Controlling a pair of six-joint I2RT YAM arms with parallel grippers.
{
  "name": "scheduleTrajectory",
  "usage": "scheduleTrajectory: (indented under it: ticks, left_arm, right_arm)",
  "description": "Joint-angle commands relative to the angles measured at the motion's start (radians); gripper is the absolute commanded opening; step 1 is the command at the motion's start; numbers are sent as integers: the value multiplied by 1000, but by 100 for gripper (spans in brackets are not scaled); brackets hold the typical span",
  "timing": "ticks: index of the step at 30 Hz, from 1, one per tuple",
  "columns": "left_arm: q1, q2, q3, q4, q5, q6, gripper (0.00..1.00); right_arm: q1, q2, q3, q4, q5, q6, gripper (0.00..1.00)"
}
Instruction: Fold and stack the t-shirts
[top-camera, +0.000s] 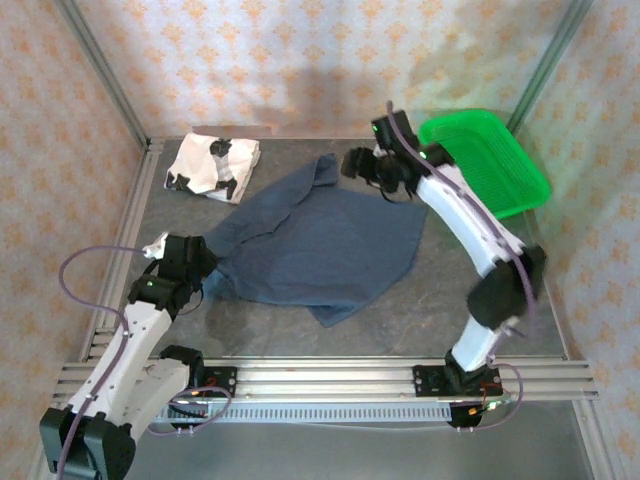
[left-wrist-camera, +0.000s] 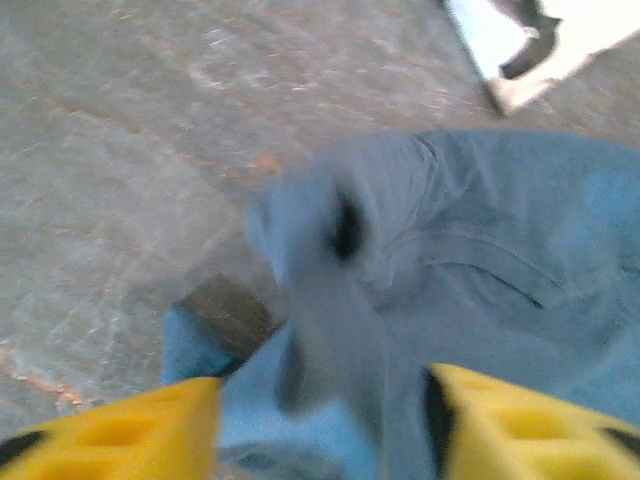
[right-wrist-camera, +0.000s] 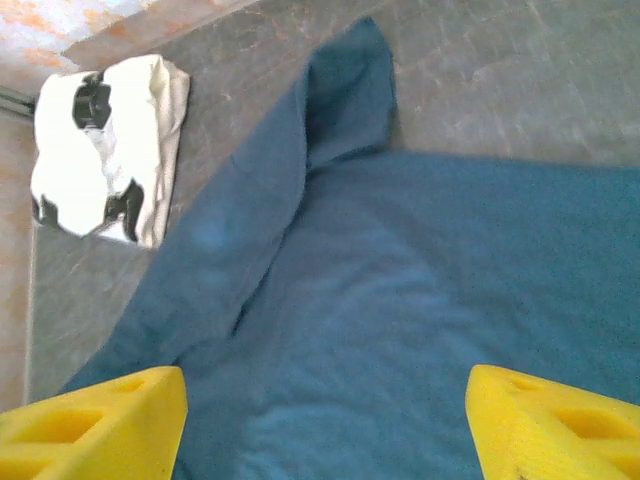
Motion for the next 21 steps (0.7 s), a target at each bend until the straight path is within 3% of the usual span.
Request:
scheduleTrajectory:
  ticks: [1,5,8,13,17,21]
  left_arm:
    - [41,40,13,-68,-34,-60,81]
    - [51,109,138,-207,36,-13,89]
    - [50,124,193,-310,90,6,89]
    - [-45,136,143,-263,230,-47,87]
    - [-160,208,123,-270,236,-118,85]
    - [-176,220,103,-262,216,-155,82]
  right_arm:
    - [9,-191,-269,118,-62,67,76]
    - [11,-352,-527,132,-86,123,78]
    - [11,-403,-625,111,-89,112,78]
    - [5,-394,-681,114,-115,86,80]
    - [-14,-355,-679,106,-141,61,80]
    - [-31,-338,-696,118,-171,43,80]
